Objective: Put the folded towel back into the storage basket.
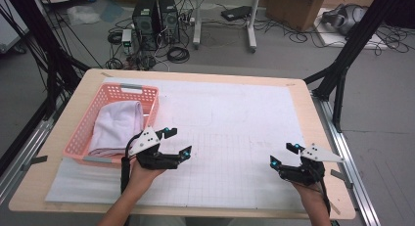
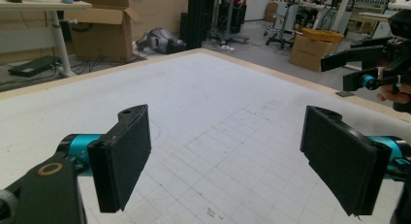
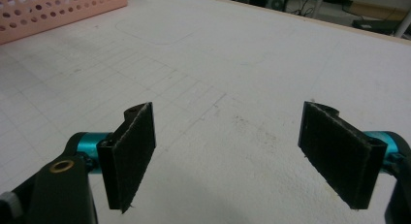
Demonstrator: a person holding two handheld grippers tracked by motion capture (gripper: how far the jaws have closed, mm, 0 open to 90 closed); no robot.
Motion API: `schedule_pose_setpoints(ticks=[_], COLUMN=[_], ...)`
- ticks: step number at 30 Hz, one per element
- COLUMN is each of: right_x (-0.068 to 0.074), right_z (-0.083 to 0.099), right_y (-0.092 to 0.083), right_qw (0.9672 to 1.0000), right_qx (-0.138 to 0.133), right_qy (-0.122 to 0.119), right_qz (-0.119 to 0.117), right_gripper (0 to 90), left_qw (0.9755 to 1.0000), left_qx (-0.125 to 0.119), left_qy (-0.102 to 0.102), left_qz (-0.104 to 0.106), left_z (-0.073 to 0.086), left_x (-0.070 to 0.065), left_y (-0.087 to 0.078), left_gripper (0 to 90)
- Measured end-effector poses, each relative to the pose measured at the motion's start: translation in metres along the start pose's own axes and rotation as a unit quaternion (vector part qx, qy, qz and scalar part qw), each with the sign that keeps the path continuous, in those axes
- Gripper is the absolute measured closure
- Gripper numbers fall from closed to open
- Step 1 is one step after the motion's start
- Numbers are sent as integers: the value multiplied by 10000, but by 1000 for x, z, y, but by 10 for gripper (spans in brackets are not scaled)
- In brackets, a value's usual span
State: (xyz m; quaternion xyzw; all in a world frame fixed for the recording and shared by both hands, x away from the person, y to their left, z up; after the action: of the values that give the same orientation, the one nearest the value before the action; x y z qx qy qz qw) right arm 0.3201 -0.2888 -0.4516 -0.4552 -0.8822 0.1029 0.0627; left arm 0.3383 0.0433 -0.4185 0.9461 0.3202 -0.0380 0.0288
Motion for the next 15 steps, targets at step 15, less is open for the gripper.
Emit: schedule_pose_setpoints(ticks=[15], right_x=[-1], right_z=[1], right_y=[-1], right_qw=[10000], right_qx=[2], right_qy=[14], right_qz=[17], right_gripper=[199], left_qw=[10000], left_qx=[63], left_qy=[-68], left_qz=[-25], left_z=[6], left_x=[1], left_y=[1], left_gripper=[190])
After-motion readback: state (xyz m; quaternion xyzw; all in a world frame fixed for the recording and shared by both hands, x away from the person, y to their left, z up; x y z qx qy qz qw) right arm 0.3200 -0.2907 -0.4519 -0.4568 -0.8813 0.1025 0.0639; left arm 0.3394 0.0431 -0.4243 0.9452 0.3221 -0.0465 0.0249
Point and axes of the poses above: each handheld gripper's, and its own axes: y roughly forward along the jaws, z roughly out of its underside, x roughly to its left, the point moved 9 cm from there along y, roughly forward along the jaws, and after that the axes turned 11 degrees about -x, right-handed, at the moved point
